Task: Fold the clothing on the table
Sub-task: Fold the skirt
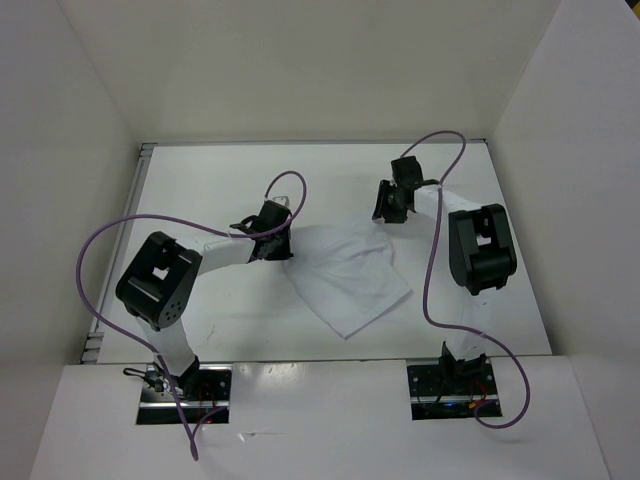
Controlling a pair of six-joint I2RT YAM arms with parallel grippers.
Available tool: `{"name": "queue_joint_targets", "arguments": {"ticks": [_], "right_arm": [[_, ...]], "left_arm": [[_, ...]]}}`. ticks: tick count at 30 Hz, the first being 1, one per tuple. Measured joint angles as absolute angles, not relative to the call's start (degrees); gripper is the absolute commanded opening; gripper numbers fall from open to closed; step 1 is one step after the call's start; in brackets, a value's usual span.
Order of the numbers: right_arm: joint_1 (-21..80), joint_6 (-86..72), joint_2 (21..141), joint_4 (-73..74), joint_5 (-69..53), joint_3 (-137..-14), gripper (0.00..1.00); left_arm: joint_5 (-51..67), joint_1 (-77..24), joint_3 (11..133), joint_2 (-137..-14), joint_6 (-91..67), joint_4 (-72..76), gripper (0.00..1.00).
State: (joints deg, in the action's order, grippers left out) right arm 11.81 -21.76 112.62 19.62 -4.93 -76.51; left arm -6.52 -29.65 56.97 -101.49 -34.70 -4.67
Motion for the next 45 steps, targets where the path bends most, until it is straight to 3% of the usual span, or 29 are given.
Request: {"name": "queue_joint_targets", "arguments": {"ticks": [18, 21, 26, 32, 38, 45], "right_arm": [[11.1, -20.5, 116.7, 17.6, -11.0, -79.7, 0.46], [11.1, -20.2, 117.3, 17.5, -11.5, -79.7, 0.4], [11.0, -19.4, 119.0, 17.2, -14.9, -80.7, 0.02], [11.0, -19.7, 119.9, 17.4, -19.7, -82.1, 0.0], [12.1, -20.8, 105.0, 23.3, -11.5, -80.8, 0.0], [13.0, -20.9, 77.6, 24.6, -3.3, -84.6, 0.0]], "left_arm": [[-5.7, -29.0, 56.9, -101.5, -34.5, -4.7, 0.0], [-5.7, -29.0, 56.9, -101.5, -34.5, -4.7, 0.0], [-5.3, -28.5, 56.9, -101.5, -34.5, -4.6, 0.0], [-3.9, -26.7, 56.5, -101.4, -33.3, -3.6, 0.0], [-0.1, -24.3, 57.8, -91.8, -32.8, -8.4, 0.0], [0.5, -23.2, 73.7, -70.7, -28.6, -9.9, 0.0]]}}
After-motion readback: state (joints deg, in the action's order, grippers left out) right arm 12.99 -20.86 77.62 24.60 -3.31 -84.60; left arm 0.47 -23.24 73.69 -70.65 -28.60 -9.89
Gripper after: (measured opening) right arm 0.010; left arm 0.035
